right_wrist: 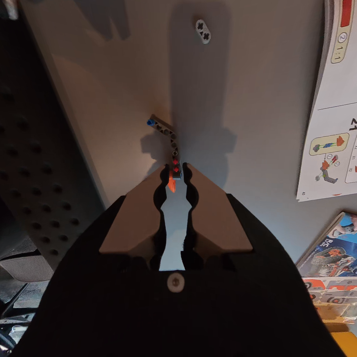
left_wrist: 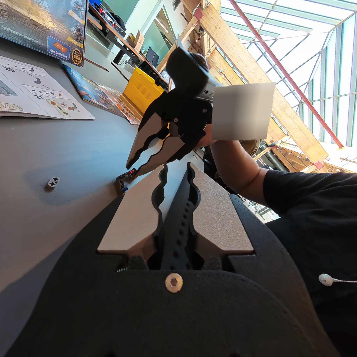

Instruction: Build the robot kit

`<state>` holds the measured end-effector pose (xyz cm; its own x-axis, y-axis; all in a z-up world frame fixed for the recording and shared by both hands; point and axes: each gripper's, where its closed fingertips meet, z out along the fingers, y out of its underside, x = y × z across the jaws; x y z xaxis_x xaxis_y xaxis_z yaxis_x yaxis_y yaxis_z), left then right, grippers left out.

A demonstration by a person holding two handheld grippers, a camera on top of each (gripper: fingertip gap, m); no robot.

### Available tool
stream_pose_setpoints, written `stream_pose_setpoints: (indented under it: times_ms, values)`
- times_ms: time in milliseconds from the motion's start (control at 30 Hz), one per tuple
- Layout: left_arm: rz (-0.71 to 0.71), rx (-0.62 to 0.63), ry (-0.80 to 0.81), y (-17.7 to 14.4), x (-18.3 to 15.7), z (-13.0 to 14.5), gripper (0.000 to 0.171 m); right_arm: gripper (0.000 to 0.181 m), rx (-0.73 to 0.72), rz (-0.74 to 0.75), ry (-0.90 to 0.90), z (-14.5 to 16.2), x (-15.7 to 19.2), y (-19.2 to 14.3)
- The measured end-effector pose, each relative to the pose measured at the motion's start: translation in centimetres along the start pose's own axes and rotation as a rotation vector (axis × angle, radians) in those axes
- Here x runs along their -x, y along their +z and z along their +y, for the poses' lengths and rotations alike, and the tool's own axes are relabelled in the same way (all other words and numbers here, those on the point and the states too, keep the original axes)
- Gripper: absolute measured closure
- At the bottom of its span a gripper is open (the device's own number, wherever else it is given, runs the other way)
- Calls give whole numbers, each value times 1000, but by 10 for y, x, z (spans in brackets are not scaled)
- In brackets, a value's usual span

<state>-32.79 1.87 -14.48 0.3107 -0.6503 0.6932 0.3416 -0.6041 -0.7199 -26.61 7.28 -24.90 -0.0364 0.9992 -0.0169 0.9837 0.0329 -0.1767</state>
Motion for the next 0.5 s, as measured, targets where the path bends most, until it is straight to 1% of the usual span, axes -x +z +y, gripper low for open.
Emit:
stream_pose_setpoints:
  times_ms: [33,67,200,400,500]
  values:
    - [2,3,0,0,0,1,153,172,11,2,-3,2,0,2]
    - [4,7,0,1,0,1,153,174,23,3,-6,4,0,3]
    - [10,6,-3,1,-1,1,153,174,42,11,-1,7,-1,3]
    - [20,-7,-12,0,-1,0,153,174,18,-27,-14,10,0,3]
    - [18,1,-12,1,-1,2,153,174,41,-23,-44,10,0,4]
